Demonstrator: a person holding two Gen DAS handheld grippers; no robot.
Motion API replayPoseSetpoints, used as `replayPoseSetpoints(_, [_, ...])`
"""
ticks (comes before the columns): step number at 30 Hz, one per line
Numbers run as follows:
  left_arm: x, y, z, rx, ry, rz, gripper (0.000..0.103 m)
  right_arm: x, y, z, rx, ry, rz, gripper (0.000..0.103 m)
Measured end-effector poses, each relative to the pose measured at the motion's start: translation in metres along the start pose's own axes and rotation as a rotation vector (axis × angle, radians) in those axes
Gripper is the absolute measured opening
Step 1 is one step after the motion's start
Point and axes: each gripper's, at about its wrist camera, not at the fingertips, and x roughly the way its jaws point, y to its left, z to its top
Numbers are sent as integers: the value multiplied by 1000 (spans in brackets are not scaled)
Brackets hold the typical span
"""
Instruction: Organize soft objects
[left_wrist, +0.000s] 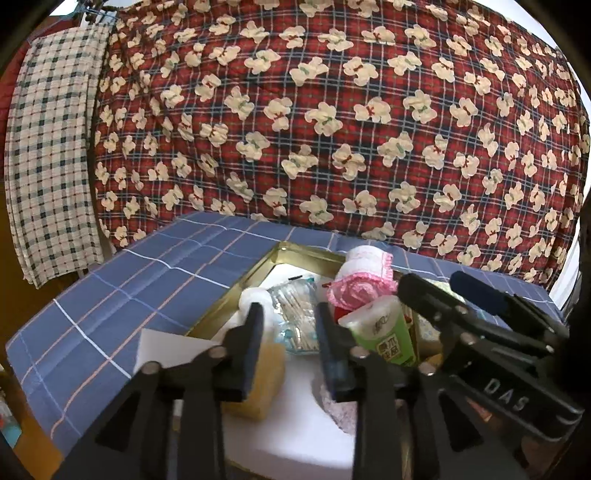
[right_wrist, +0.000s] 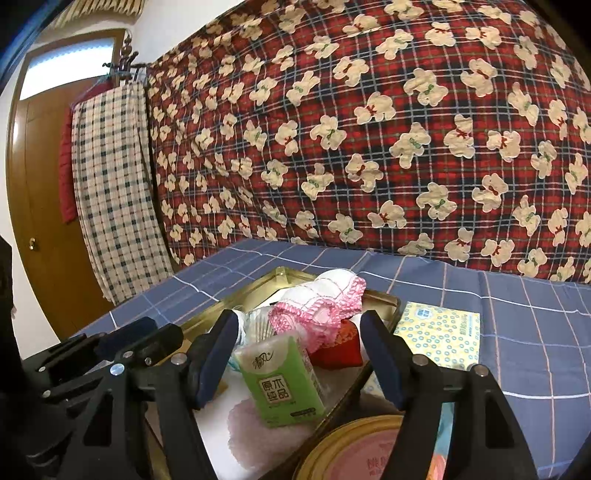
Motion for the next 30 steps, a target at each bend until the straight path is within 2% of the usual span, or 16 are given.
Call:
replayPoseSetpoints(2, [-6, 2, 0, 2, -14, 6, 47, -6, -2, 0, 19, -10, 2, 71])
replayPoseSetpoints(7, [-18, 4, 1, 4, -37, 11, 59, -23, -2, -1, 43, -38, -9, 71])
replayPoseSetpoints(12, [-30, 6, 1, 15, -60, 24, 76, -38, 0, -4, 48, -67, -12, 73])
replayPoseSetpoints(14, [-35, 9, 1, 18, -71, 30, 90, -45, 1, -5, 48, -77, -12, 74])
replayPoseSetpoints(17, [-43, 15, 1, 6, -90, 52, 100, -56, 3, -7, 53, -98, -10, 80])
replayPoseSetpoints(30, [-75, 23, 2, 4, -160, 30, 102, -87, 22, -9, -8, -167, -31, 83])
